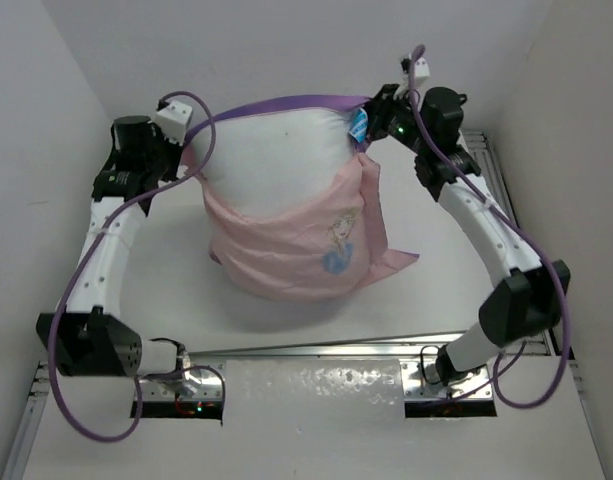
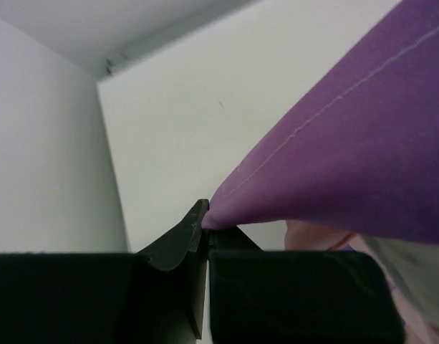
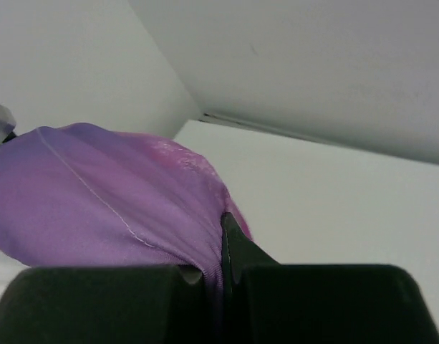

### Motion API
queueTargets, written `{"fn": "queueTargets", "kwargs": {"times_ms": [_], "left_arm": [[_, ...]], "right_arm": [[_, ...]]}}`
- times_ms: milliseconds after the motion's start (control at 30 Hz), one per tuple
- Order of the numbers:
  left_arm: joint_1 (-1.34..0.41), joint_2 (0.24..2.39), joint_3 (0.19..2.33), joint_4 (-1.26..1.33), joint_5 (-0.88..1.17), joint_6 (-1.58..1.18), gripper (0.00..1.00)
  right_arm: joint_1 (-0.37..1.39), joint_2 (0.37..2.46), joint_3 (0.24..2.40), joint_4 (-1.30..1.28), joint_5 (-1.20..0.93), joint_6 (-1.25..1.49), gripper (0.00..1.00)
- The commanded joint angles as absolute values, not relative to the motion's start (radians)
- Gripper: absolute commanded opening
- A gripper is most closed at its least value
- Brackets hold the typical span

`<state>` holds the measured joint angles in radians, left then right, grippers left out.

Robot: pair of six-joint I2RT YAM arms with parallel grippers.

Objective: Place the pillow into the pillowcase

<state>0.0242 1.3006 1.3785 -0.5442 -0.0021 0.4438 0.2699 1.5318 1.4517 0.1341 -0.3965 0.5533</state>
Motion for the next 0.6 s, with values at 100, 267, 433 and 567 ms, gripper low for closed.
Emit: {"fn": "queueTargets", "kwargs": {"times_ms": [100,267,433,567], "left_arm": [[0.083,1.691,2.016,-0.797,-0.144,0.385,0.0],[0.035,1.546,2.158,-0.029,-0.295,0.535,0.0],[0.031,1.636,2.807,-0.136,-0.316,0.581,0.0],[0.031,1.578,2.624,-0.11,-0.379,0.752,0.0]], "right_arm": [[0.169,2.029,2.34,-0.121,-0.282,0.717,0.0],[0.088,2.076,2.466,0.671,-0.123,0.953,0.0],[0.103,1.447,1.749,1.023,-0.17,0.668,0.0],[0.101,1.393,1.753,0.761,-0.155,0.539,0.0]]}}
